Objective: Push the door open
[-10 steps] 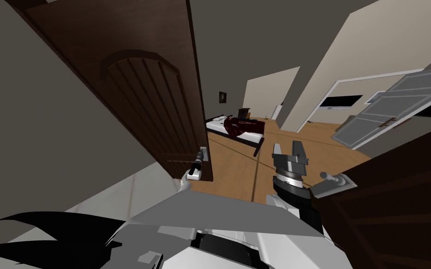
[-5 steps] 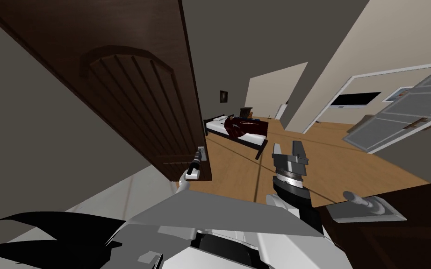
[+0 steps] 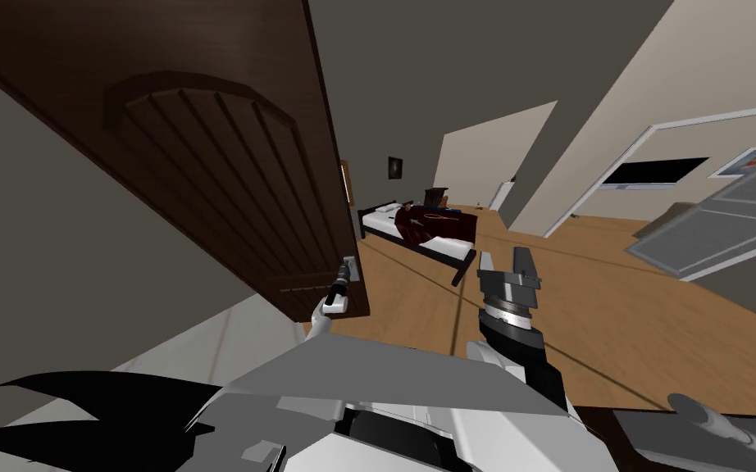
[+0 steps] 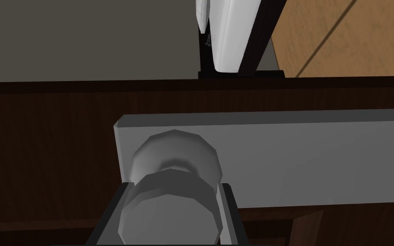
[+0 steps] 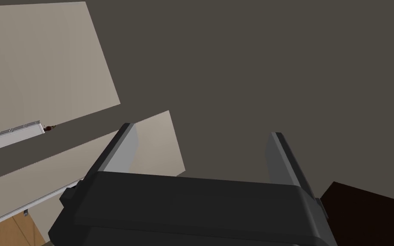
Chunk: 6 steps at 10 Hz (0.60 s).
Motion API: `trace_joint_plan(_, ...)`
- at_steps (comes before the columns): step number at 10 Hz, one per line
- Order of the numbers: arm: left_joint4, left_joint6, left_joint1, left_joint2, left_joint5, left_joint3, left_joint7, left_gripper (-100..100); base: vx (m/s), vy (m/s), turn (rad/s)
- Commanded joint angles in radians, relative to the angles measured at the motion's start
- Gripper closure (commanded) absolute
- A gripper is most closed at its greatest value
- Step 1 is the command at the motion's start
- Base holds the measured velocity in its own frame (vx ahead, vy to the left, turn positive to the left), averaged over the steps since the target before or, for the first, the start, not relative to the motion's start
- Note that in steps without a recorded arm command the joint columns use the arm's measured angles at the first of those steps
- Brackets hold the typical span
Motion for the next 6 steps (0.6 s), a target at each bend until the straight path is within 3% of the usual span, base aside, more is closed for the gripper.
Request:
trace_joint_plan(1, 0.005, -0.009, -0.001, 0.011, 0.004, 0.029, -0.001, 100, 0.163, -0.101, 0.073)
trace_joint_plan(6, 0.016, -0.011, -0.008, 0.007, 0.012, 0.087, -0.011, 100, 0.153, -0.084, 0.071)
